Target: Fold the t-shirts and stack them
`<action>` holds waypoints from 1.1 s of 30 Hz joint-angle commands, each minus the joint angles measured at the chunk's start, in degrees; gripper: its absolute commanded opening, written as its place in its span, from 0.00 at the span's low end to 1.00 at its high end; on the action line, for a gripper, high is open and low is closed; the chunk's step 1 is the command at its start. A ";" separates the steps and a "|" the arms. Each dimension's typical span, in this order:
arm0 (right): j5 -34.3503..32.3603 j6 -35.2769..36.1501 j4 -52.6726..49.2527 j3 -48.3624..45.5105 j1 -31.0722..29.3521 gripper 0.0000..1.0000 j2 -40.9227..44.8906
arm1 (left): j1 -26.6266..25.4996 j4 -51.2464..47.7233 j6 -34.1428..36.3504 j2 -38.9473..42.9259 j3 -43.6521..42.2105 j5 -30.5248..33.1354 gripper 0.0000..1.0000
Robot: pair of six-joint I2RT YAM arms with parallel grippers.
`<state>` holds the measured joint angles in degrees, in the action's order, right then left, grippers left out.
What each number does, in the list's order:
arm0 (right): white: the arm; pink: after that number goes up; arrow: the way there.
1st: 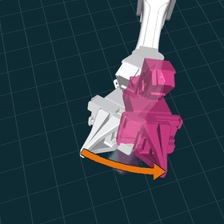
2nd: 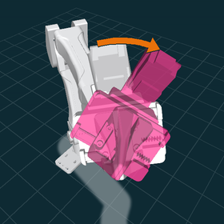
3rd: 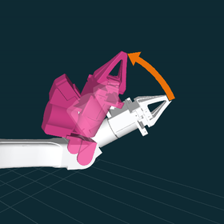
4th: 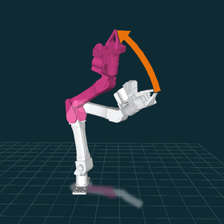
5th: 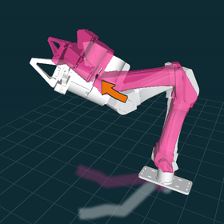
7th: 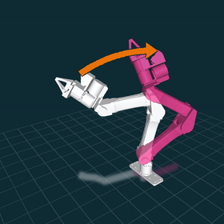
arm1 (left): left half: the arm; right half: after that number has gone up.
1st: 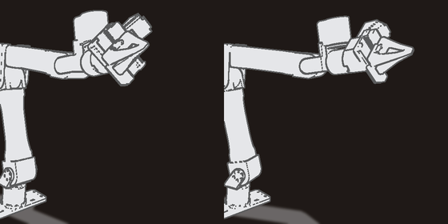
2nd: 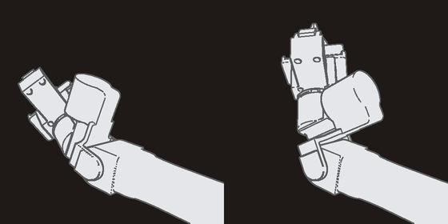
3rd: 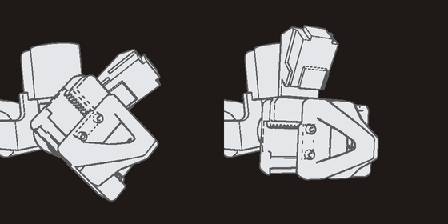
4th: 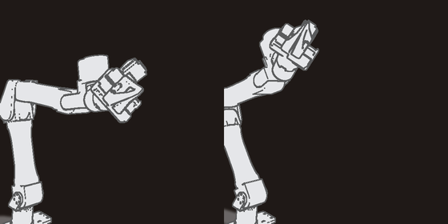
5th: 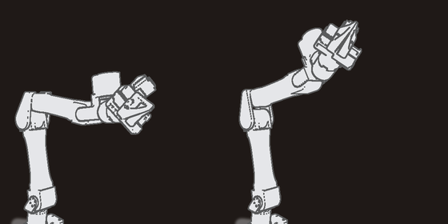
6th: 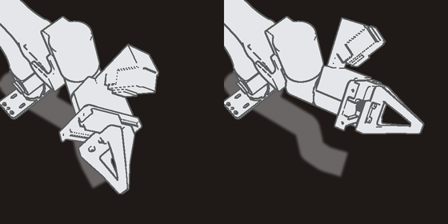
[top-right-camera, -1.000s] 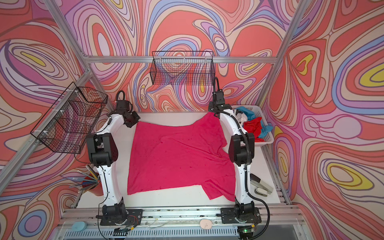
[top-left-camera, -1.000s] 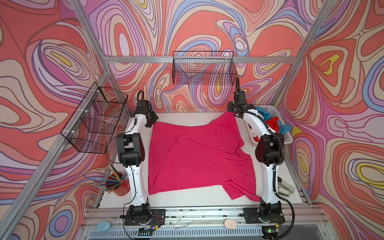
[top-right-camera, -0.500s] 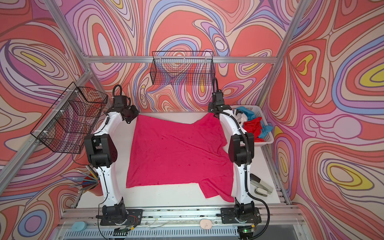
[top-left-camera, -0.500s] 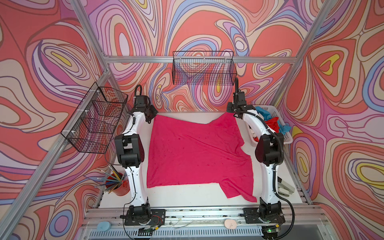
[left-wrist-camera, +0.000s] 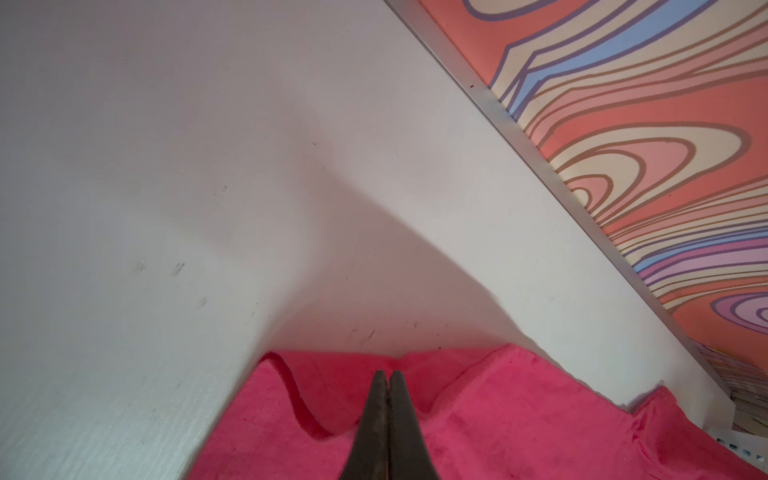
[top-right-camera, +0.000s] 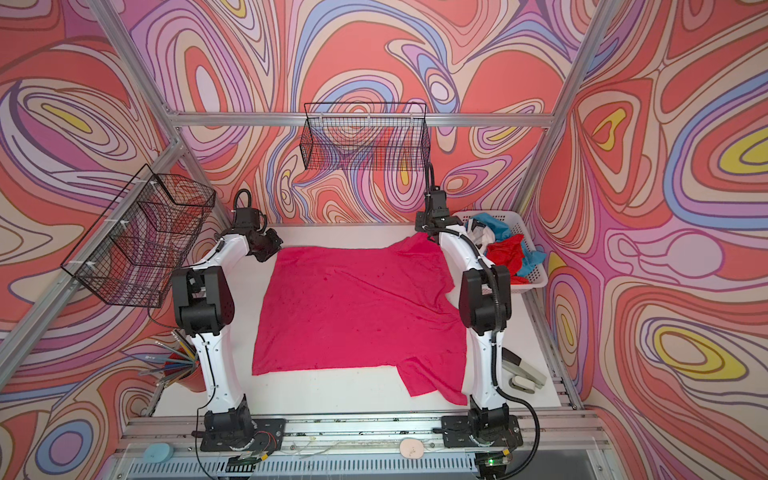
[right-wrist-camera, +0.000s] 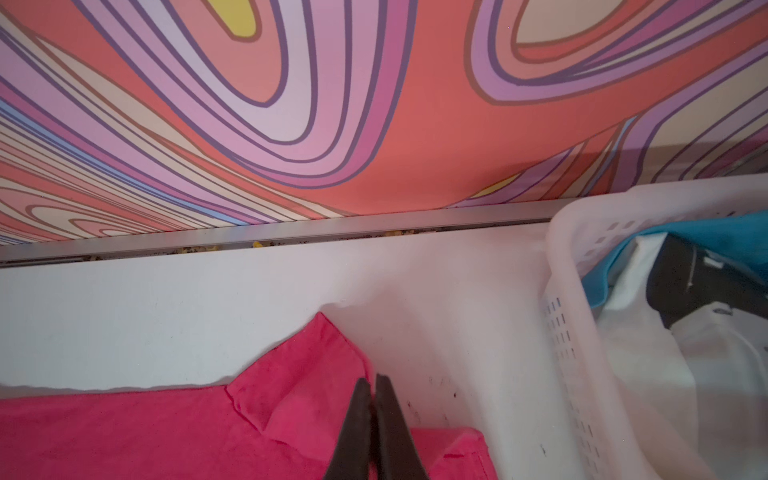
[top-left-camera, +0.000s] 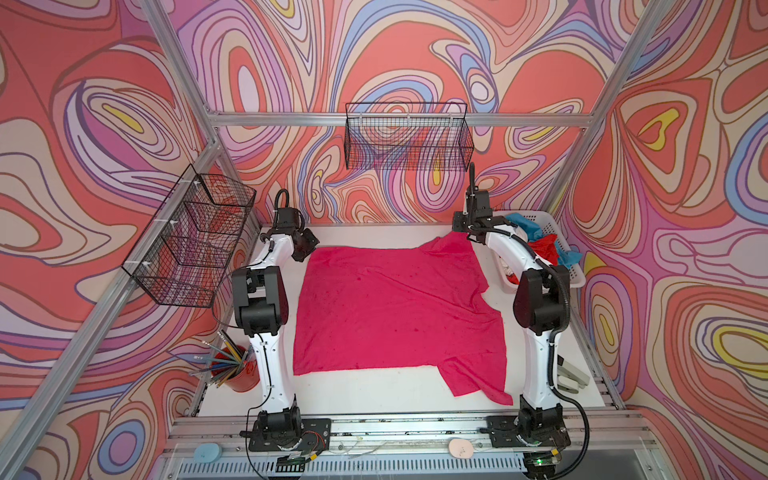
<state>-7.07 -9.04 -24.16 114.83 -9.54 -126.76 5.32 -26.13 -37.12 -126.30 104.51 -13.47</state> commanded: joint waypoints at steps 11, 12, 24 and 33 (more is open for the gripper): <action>-0.22 4.85 6.61 8.83 0.70 0.00 -2.84 | 0.41 1.42 -0.21 2.55 0.84 0.03 0.00; -0.22 5.03 6.62 8.69 0.73 0.00 -3.09 | 0.48 1.55 -0.20 2.55 0.71 -0.02 0.00; 2.25 2.09 8.48 -6.52 0.70 0.00 3.85 | 0.74 3.44 -1.08 4.11 -2.87 -2.48 0.00; 7.32 -3.02 9.49 -20.79 0.75 0.00 14.21 | 2.19 9.91 -2.54 10.58 -14.00 -6.86 0.00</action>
<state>-2.35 -9.82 -16.53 96.16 -9.02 -117.25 6.66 -19.46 -39.03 -119.63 92.55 -18.31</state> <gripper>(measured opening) 0.048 0.046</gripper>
